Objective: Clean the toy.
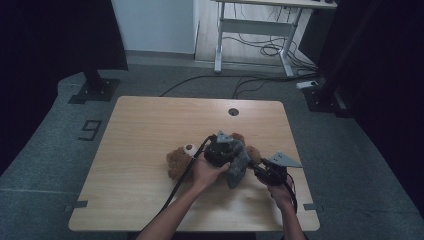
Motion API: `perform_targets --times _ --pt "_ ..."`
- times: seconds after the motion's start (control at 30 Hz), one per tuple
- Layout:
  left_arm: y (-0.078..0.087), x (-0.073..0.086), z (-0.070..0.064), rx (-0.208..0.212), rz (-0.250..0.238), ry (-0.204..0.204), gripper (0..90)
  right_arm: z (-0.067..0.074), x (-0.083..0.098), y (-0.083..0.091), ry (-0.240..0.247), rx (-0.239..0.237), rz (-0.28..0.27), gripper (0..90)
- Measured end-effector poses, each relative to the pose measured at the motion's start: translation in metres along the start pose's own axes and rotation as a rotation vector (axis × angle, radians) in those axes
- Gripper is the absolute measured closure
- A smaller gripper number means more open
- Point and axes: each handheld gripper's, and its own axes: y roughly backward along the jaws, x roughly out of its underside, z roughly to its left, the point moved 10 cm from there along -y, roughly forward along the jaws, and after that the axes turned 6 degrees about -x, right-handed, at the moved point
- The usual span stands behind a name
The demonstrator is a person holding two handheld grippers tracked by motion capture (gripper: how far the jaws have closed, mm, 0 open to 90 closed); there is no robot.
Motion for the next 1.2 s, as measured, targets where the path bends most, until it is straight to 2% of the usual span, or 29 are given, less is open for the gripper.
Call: perform_targets --times 0.2,0.3,0.37,0.43,0.5,0.67,0.8,0.97,1.03,1.1,1.2 --pt "0.027 0.012 0.022 -0.038 -0.028 0.012 81.0 0.001 0.000 0.002 -0.005 0.000 0.008 66.4" --pt "0.042 0.024 0.040 -0.084 -0.027 0.013 81.1 0.000 0.001 0.004 -0.010 0.009 0.011 66.5" --pt "0.049 0.037 0.053 -0.099 -0.017 0.032 81.2 -0.002 0.002 0.004 -0.016 0.012 0.012 66.5" --pt "0.056 0.047 0.063 -0.070 -0.018 0.073 81.5 -0.002 0.003 0.004 -0.021 0.009 0.013 66.5" --pt "0.062 0.053 0.065 -0.043 -0.032 0.094 82.0 0.001 0.004 0.003 -0.015 0.000 0.018 66.4" --pt "0.073 0.060 0.063 -0.044 -0.059 0.075 82.2 0.003 0.006 0.002 -0.010 0.000 0.029 66.4" --pt "0.084 0.062 0.065 -0.054 -0.094 0.078 82.3 0.002 0.009 0.003 -0.019 -0.002 0.029 66.3" --pt "0.104 0.068 0.076 -0.094 -0.146 0.089 81.9 0.001 0.009 0.002 -0.026 0.006 0.029 66.3" --pt "0.112 0.072 0.084 -0.136 -0.160 0.089 81.5 0.001 0.009 0.002 -0.032 0.010 0.028 66.3" --pt "0.118 0.079 0.095 -0.174 -0.155 0.097 81.4 0.000 0.010 0.002 -0.040 0.013 0.027 66.3" --pt "0.122 0.091 0.112 -0.189 -0.136 0.136 81.4 0.000 0.011 0.002 -0.043 0.011 0.029 66.2"
